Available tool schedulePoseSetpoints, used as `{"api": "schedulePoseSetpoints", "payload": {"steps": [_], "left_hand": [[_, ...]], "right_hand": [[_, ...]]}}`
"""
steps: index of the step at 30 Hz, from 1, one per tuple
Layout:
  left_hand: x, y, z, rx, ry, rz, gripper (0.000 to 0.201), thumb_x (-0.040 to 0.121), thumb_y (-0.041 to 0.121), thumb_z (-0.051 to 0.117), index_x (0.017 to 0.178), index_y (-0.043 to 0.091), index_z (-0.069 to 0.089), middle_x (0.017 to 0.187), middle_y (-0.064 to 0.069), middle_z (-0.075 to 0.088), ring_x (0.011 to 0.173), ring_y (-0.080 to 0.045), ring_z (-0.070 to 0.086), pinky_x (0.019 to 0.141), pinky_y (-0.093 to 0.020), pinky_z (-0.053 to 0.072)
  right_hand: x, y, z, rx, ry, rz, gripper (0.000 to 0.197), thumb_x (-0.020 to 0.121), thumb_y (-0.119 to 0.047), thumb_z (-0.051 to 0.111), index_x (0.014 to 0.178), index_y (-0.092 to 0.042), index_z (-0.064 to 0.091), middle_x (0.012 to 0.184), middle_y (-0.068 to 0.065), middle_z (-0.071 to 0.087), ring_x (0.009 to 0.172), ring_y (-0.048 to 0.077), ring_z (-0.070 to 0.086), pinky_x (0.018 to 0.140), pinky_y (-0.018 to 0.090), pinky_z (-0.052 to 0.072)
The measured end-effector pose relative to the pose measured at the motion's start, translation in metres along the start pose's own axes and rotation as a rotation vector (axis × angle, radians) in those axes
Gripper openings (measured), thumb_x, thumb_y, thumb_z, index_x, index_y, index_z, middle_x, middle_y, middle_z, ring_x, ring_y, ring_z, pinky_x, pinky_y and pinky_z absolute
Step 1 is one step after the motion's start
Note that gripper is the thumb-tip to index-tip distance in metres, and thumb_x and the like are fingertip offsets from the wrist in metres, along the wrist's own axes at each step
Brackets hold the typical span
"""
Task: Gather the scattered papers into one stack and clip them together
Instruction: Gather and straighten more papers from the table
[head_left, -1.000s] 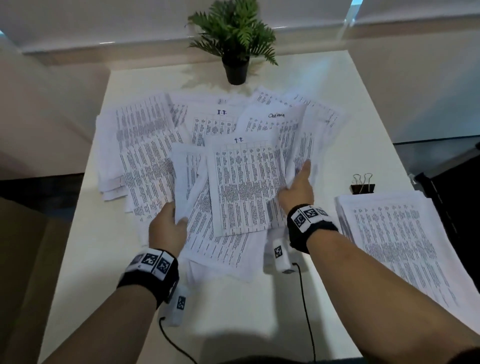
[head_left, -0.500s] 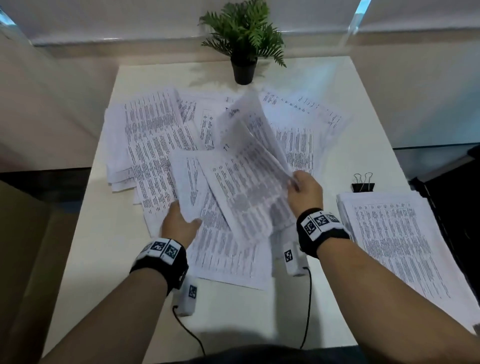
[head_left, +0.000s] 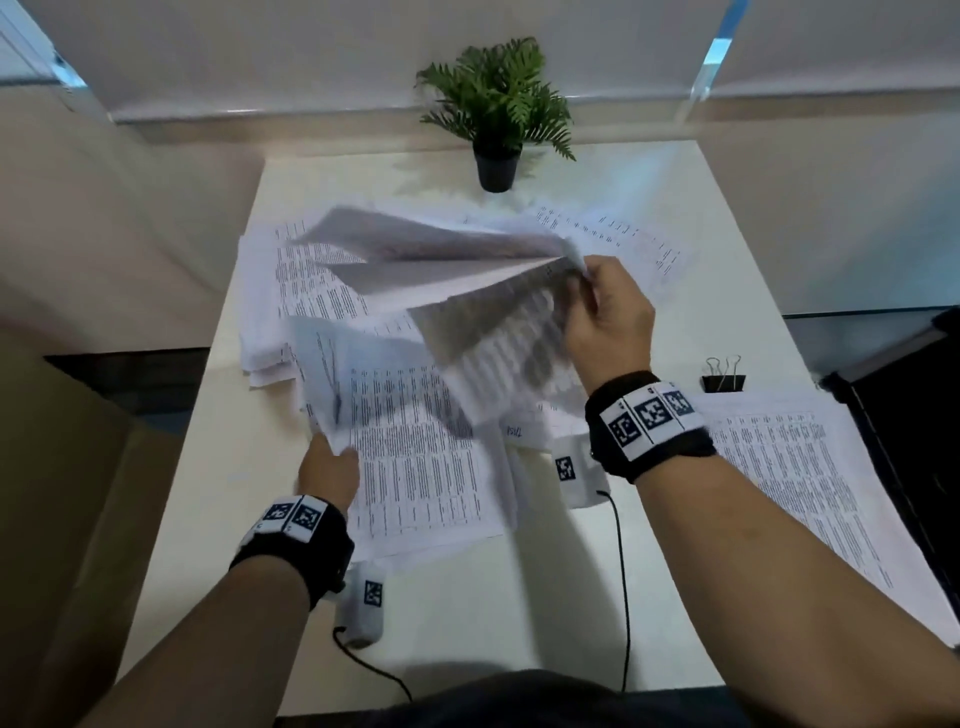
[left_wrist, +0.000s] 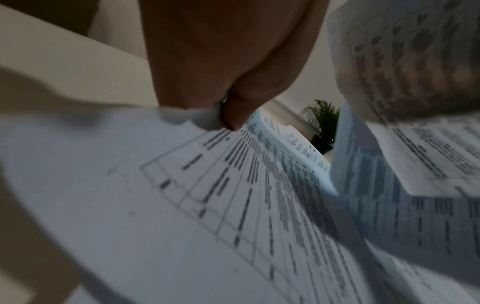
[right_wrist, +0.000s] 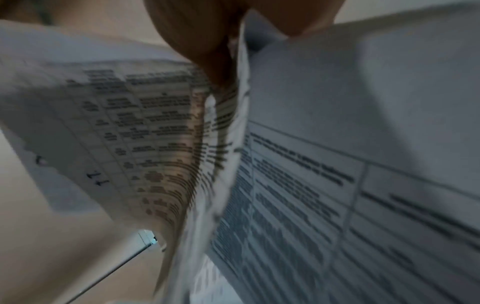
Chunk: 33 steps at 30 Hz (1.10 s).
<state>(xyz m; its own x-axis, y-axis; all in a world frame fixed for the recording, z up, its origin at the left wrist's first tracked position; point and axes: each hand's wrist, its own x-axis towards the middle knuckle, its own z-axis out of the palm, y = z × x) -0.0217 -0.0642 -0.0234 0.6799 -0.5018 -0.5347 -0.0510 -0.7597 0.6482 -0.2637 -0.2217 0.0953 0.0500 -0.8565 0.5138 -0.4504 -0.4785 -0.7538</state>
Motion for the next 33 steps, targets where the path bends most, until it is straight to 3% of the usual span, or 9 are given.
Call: {"api": "schedulePoseSetpoints", "payload": {"steps": [4, 8, 13, 18, 20, 23, 28, 31, 33], "left_hand": [[-0.008, -0.005, 0.002, -0.225, -0.122, -0.075, 0.066, 0.091, 0.040, 0.050, 0.150, 0.021, 0.029, 0.151, -0.006, 0.041, 0.134, -0.032, 0.042, 0.112, -0.049, 0.031], [-0.012, -0.007, -0.002, -0.362, -0.171, -0.107, 0.077, 0.084, 0.073, 0.046, 0.148, 0.032, 0.032, 0.152, 0.005, 0.039, 0.143, -0.027, 0.035, 0.114, -0.055, 0.029], [-0.012, -0.015, -0.004, -0.294, -0.174, -0.017, 0.092, 0.072, 0.062, 0.071, 0.148, 0.029, 0.032, 0.152, 0.005, 0.042, 0.140, -0.027, 0.037, 0.111, -0.059, 0.028], [-0.012, -0.009, -0.005, -0.272, -0.144, 0.014, 0.094, 0.065, 0.087, 0.051, 0.140, 0.031, 0.045, 0.128, 0.002, 0.056, 0.127, -0.030, 0.051, 0.107, -0.053, 0.040], [-0.017, -0.005, -0.006, -0.232, -0.155, 0.092, 0.075, 0.072, 0.072, 0.063, 0.133, 0.030, 0.052, 0.121, 0.002, 0.061, 0.120, -0.029, 0.058, 0.103, -0.051, 0.045], [-0.017, -0.004, -0.010, -0.087, -0.054, 0.233, 0.043, 0.090, 0.012, 0.064, 0.132, 0.017, 0.054, 0.122, -0.007, 0.064, 0.115, -0.029, 0.060, 0.102, -0.042, 0.046], [-0.026, 0.015, -0.046, -0.062, 0.263, 0.330, 0.038, 0.092, 0.000, 0.049, 0.127, 0.013, 0.057, 0.107, -0.012, 0.065, 0.099, -0.033, 0.062, 0.088, -0.037, 0.050], [-0.039, 0.036, -0.072, -0.216, 0.321, 0.391, 0.034, 0.093, -0.001, 0.050, 0.124, 0.011, 0.059, 0.098, -0.008, 0.061, 0.089, -0.029, 0.060, 0.076, -0.031, 0.043], [-0.049, 0.049, -0.082, -0.331, 0.262, 0.418, 0.032, 0.093, -0.001, 0.055, 0.124, 0.004, 0.057, 0.105, -0.006, 0.060, 0.094, -0.021, 0.057, 0.082, -0.025, 0.041]], "right_hand": [[-0.034, 0.032, 0.027, -0.104, -0.231, 0.486, 0.022, 0.094, -0.018, 0.049, 0.072, -0.017, 0.048, 0.065, -0.005, 0.045, 0.063, 0.017, 0.044, 0.056, 0.027, 0.038], [-0.081, 0.066, 0.039, -0.174, -0.284, 0.760, 0.018, 0.092, -0.006, 0.044, 0.103, -0.008, 0.058, 0.085, 0.007, 0.053, 0.079, 0.021, 0.050, 0.067, 0.029, 0.040], [-0.096, 0.087, 0.034, -0.263, -0.335, 0.811, 0.013, 0.089, -0.001, 0.045, 0.083, -0.006, 0.056, 0.078, 0.008, 0.050, 0.077, 0.020, 0.047, 0.065, 0.023, 0.034], [-0.094, 0.068, 0.050, -0.075, -0.399, 0.793, 0.011, 0.088, -0.004, 0.048, 0.087, -0.005, 0.059, 0.075, 0.006, 0.054, 0.069, 0.020, 0.051, 0.057, 0.024, 0.041], [-0.099, 0.062, 0.061, -0.144, -0.551, 0.727, 0.013, 0.088, -0.007, 0.049, 0.096, -0.009, 0.059, 0.086, 0.007, 0.059, 0.079, 0.023, 0.058, 0.070, 0.031, 0.053], [-0.107, 0.061, 0.071, -0.397, -0.806, 0.519, 0.012, 0.084, -0.006, 0.051, 0.094, -0.010, 0.056, 0.111, 0.011, 0.050, 0.099, 0.029, 0.054, 0.088, 0.041, 0.051], [-0.097, 0.054, 0.068, -0.548, -1.023, 0.508, 0.042, 0.090, -0.015, 0.050, 0.131, -0.012, 0.045, 0.135, 0.013, 0.041, 0.117, 0.031, 0.049, 0.097, 0.046, 0.047], [-0.077, 0.019, 0.067, -0.135, -1.018, 0.649, 0.075, 0.087, -0.011, 0.058, 0.149, -0.016, 0.017, 0.150, 0.007, 0.032, 0.129, 0.031, 0.045, 0.105, 0.047, 0.043], [-0.062, -0.006, 0.065, 0.227, -0.946, 0.727, 0.084, 0.080, -0.005, 0.067, 0.147, -0.017, 0.018, 0.146, 0.003, 0.039, 0.130, 0.030, 0.044, 0.108, 0.048, 0.039]]}}
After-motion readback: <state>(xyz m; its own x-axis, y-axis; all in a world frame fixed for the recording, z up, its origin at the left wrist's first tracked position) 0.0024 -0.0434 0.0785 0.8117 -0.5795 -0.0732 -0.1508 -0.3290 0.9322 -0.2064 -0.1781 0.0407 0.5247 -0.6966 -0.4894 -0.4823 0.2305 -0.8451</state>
